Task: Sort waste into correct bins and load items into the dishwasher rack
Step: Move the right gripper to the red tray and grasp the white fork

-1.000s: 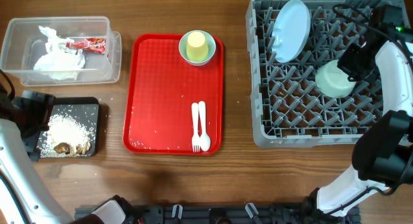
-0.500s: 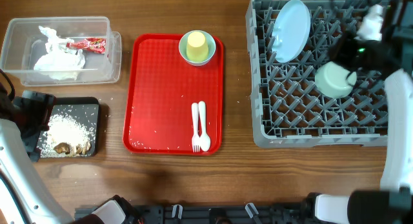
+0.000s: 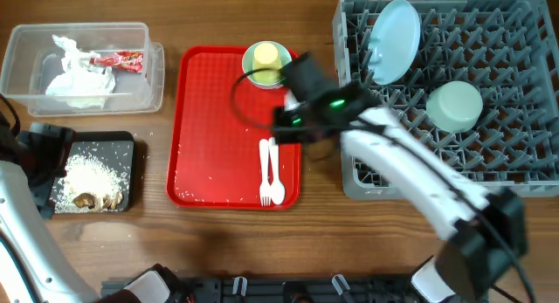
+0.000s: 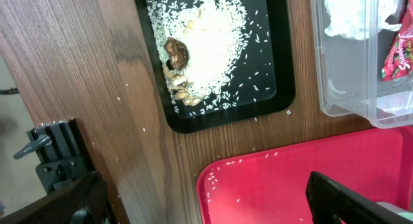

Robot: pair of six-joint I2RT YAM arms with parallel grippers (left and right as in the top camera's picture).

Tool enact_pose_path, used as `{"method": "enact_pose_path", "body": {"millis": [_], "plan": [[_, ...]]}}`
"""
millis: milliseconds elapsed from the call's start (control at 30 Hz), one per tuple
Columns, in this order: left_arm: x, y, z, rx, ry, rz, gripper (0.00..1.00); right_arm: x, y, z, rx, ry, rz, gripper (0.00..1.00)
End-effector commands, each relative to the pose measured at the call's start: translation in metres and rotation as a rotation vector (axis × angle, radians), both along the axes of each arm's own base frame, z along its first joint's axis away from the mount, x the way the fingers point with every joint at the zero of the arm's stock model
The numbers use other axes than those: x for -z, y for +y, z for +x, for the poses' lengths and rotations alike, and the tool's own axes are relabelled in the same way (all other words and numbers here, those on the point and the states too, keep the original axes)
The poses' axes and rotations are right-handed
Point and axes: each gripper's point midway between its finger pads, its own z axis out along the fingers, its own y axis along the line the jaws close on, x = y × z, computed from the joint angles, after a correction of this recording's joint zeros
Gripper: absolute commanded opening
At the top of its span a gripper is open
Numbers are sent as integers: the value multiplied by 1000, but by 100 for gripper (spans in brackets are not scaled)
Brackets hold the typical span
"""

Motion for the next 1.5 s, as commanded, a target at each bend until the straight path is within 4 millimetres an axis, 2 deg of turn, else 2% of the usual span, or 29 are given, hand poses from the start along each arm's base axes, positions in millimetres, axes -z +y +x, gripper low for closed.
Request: {"method": "enact_pose_path", "body": {"millis": [0, 100, 233, 433, 600, 800, 967, 1033, 1267, 1333, 1467], "plan": [[-3, 3, -1, -3, -3, 11, 100, 41, 24, -6, 57, -7, -99, 59], [-2, 3, -1, -4, -3, 11, 100, 67, 42, -12, 31, 7, -124, 57], [-2, 3, -1, -3, -3, 11, 100, 104, 38, -15, 80, 56, -198, 47], [-3, 3, -1, -3, -3, 11, 100, 122, 33, -21, 74, 94, -242, 42], [-3, 3, -1, -3, -3, 11, 100, 145, 35, -41, 46, 165, -285, 41], [-3, 3, -1, -3, -3, 11, 100, 147, 31, -48, 47, 195, -300, 38], [-3, 3, -1, -3, -3, 11, 100, 147, 30, -50, 52, 204, -305, 17], [-3, 3, -1, -3, -3, 11, 100, 147, 31, -52, 47, 203, -306, 13], [-3, 3, -1, -4, -3, 11, 100, 145, 36, -52, 56, 205, -296, 10], [-2, 3, -1, -4, -3, 11, 100, 139, 37, -49, 59, 201, -290, 9], [-3, 3, -1, -3, -3, 11, 100, 114, 38, -32, 56, 182, -269, 9]]}}
